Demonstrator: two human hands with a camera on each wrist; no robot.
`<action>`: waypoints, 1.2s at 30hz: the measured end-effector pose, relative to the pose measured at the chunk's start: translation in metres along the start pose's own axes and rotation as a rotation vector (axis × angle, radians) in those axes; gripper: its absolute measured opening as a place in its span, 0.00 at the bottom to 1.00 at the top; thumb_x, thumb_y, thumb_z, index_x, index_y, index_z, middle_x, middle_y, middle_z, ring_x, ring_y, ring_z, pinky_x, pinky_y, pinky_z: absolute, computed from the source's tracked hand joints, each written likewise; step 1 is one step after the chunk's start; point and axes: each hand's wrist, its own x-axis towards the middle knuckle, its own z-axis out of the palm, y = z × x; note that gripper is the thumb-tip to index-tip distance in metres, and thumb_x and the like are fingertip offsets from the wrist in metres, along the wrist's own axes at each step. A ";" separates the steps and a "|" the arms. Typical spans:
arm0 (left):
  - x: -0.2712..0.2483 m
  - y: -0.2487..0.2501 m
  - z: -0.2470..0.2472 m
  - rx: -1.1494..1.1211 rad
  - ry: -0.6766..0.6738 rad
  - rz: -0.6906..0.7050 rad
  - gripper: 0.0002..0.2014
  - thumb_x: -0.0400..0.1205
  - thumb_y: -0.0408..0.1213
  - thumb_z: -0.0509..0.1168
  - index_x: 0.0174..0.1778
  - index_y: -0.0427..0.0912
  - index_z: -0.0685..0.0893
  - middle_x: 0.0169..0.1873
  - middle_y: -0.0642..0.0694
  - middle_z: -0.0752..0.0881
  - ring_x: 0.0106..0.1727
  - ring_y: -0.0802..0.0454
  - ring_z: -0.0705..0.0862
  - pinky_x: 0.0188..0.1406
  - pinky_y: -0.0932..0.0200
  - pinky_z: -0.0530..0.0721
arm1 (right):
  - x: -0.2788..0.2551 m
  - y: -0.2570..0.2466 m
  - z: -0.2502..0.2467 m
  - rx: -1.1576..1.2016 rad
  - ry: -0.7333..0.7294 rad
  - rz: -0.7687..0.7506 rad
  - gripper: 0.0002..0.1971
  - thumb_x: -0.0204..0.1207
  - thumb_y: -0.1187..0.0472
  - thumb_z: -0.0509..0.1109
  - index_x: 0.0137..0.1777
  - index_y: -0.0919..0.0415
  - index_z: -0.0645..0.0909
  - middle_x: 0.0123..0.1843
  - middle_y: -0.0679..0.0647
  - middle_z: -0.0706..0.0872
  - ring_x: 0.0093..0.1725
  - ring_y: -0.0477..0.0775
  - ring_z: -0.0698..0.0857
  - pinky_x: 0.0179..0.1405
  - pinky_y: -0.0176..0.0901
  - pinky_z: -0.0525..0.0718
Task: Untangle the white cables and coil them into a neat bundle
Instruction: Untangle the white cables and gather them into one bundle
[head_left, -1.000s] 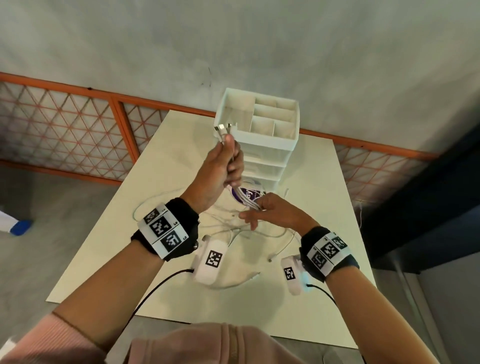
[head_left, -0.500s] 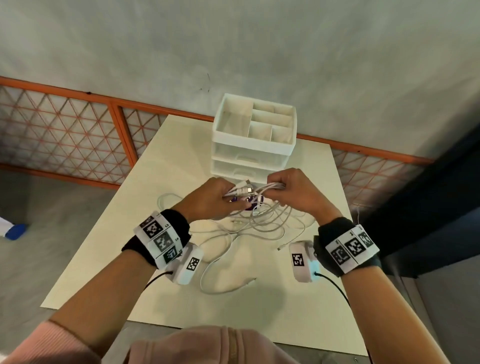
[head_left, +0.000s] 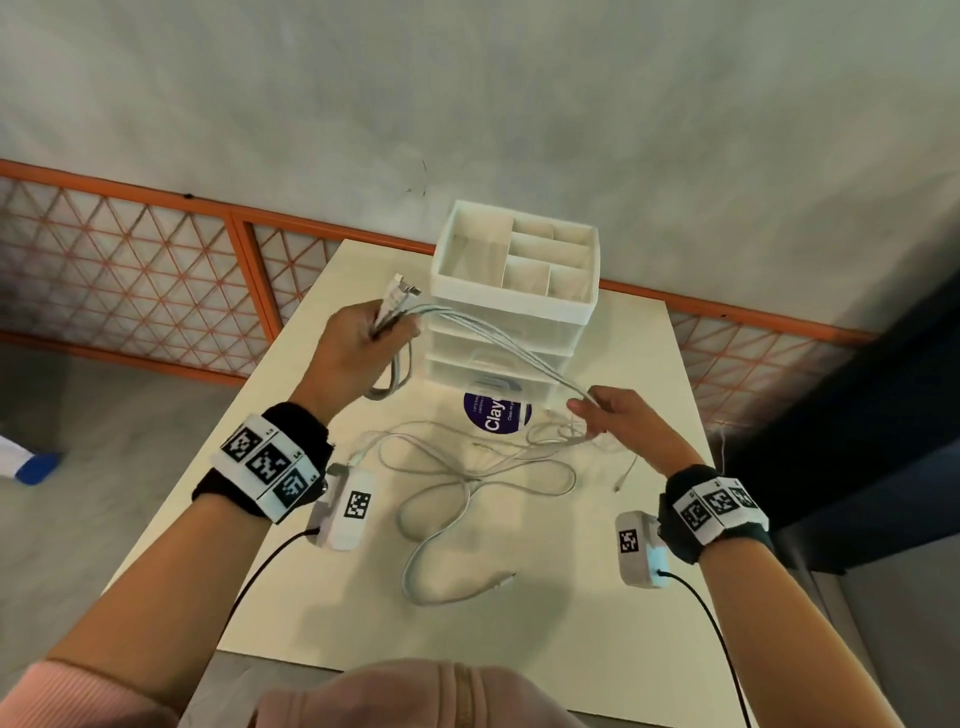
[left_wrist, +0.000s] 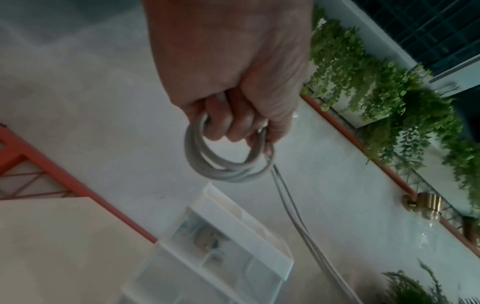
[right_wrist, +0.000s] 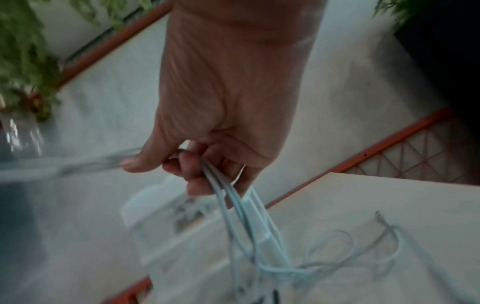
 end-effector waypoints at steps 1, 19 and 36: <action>0.002 -0.008 0.000 0.069 0.005 -0.047 0.17 0.80 0.40 0.66 0.35 0.27 0.81 0.21 0.46 0.72 0.24 0.57 0.68 0.25 0.64 0.64 | 0.000 -0.006 -0.003 0.034 0.027 -0.020 0.17 0.77 0.51 0.68 0.36 0.65 0.75 0.28 0.49 0.76 0.26 0.36 0.77 0.41 0.34 0.76; -0.012 0.012 0.054 0.045 -0.527 0.075 0.14 0.77 0.43 0.71 0.27 0.52 0.76 0.21 0.54 0.70 0.21 0.62 0.70 0.24 0.71 0.66 | 0.007 -0.108 0.020 -0.239 -0.137 -0.263 0.22 0.85 0.48 0.54 0.42 0.62 0.83 0.41 0.57 0.87 0.42 0.55 0.82 0.51 0.48 0.79; 0.011 0.038 0.020 -0.215 0.183 0.259 0.18 0.85 0.38 0.59 0.29 0.56 0.69 0.15 0.57 0.68 0.20 0.60 0.62 0.22 0.69 0.61 | 0.019 0.037 0.011 -0.204 -0.084 0.110 0.17 0.78 0.49 0.68 0.31 0.58 0.77 0.29 0.49 0.83 0.32 0.47 0.80 0.40 0.40 0.76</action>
